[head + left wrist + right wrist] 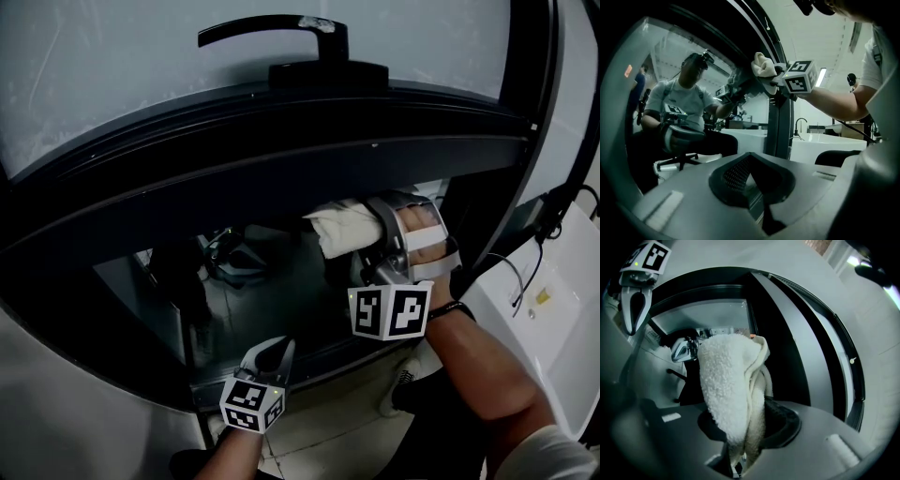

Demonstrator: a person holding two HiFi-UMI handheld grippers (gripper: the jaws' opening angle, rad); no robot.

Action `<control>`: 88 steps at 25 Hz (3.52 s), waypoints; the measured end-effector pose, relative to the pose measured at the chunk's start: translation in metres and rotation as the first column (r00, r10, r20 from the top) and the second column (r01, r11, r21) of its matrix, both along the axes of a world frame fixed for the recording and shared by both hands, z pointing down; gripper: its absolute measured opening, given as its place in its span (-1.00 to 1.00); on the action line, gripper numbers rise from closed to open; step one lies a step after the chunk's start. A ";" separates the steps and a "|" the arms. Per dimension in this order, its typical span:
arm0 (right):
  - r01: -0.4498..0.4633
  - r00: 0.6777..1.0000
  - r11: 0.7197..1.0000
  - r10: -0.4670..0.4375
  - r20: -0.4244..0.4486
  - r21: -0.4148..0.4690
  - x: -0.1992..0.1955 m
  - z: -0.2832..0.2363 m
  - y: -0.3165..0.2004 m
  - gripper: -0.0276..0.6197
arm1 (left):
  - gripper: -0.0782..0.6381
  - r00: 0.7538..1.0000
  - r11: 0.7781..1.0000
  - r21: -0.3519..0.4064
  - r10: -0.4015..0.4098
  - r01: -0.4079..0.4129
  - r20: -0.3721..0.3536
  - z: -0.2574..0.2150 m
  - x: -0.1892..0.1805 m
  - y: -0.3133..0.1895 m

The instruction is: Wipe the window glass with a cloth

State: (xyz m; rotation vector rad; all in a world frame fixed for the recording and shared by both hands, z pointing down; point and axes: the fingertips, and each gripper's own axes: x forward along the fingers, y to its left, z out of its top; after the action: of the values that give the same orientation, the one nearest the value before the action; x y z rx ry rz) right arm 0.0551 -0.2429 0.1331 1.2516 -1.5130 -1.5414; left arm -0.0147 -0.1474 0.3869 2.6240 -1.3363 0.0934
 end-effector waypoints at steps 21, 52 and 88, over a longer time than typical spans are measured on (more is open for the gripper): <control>-0.053 0.998 0.998 0.053 -0.037 0.016 -0.002 0.005 -0.005 -0.58 | -0.73 1.000 1.000 0.023 0.015 -0.015 -0.004 -0.005 -0.002 -0.003; -0.036 0.999 0.998 0.034 0.033 0.055 -0.002 0.017 -0.004 -0.60 | -0.73 1.000 1.000 0.019 0.015 -0.015 0.002 -0.002 -0.003 -0.006; -0.025 0.998 0.998 0.022 0.054 0.058 -0.002 0.045 -0.003 -0.60 | -0.73 1.000 1.000 0.016 0.015 -0.015 0.002 -0.001 -0.005 -0.006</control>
State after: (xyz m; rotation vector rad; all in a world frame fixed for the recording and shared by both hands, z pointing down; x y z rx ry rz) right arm 0.0534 -0.2456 0.1780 1.3488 -1.4903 -1.5588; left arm -0.0194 -0.1533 0.3863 2.6480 -1.3240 0.0877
